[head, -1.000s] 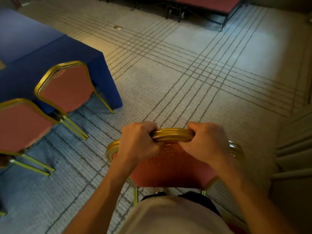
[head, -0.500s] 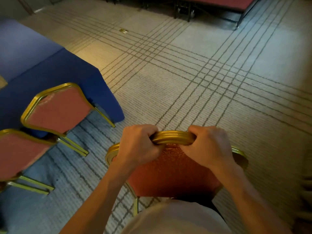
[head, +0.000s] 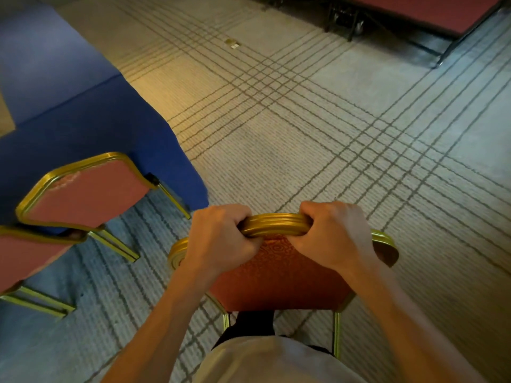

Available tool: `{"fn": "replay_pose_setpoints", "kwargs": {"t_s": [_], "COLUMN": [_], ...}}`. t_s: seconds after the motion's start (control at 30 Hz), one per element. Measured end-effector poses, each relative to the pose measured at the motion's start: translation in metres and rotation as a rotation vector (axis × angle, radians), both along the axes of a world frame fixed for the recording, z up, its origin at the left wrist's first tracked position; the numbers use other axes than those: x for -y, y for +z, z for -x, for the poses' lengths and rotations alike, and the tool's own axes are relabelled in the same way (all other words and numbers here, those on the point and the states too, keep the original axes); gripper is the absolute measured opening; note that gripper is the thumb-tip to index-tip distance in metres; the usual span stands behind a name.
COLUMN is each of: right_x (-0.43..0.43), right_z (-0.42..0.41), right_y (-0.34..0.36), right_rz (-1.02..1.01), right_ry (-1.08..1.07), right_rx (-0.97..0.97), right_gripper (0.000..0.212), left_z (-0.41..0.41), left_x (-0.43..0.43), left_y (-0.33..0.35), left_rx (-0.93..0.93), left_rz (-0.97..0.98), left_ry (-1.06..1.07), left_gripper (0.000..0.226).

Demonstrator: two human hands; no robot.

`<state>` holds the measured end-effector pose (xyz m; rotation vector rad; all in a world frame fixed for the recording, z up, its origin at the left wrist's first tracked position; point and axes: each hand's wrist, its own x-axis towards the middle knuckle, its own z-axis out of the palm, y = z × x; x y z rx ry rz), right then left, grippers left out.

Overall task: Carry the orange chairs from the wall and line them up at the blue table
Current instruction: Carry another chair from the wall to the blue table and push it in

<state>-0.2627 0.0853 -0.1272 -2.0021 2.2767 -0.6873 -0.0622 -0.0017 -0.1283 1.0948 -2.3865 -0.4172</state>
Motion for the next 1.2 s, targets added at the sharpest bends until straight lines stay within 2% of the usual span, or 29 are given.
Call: {"fn": "replay_pose_setpoints", "kwargs": {"t_s": [0.2, 0.33, 0.73, 0.97, 1.07, 1.2], "right_x": [0.122, 0.191, 0.356, 0.471, 0.529, 0.618], "right_z": [0.021, 0.034, 0.067, 0.103, 0.123, 0.156], "right_y": [-0.011, 0.006, 0.024, -0.005, -0.021, -0.023], "right_rz": [0.042, 0.069, 0.091, 0.04, 0.043, 0.045], "right_ry": [-0.008, -0.061, -0.024, 0.033, 0.069, 0.128], "right_rx": [-0.02, -0.032, -0.085, -0.044, -0.017, 0.0], "right_gripper": [0.039, 0.043, 0.039, 0.052, 0.049, 0.039], "left_z": [0.024, 0.042, 0.069, 0.102, 0.121, 0.149], "left_x": [0.117, 0.202, 0.359, 0.462, 0.514, 0.59], "left_y": [-0.017, -0.002, 0.005, -0.014, -0.023, -0.021], "left_rx": [-0.037, -0.07, -0.144, -0.093, -0.047, -0.012], "left_rz": [0.026, 0.045, 0.049, -0.001, -0.008, -0.007], "left_ry": [0.032, -0.052, -0.062, -0.023, -0.003, 0.079], "left_gripper": [0.031, 0.022, 0.024, 0.026, 0.035, 0.034]}}
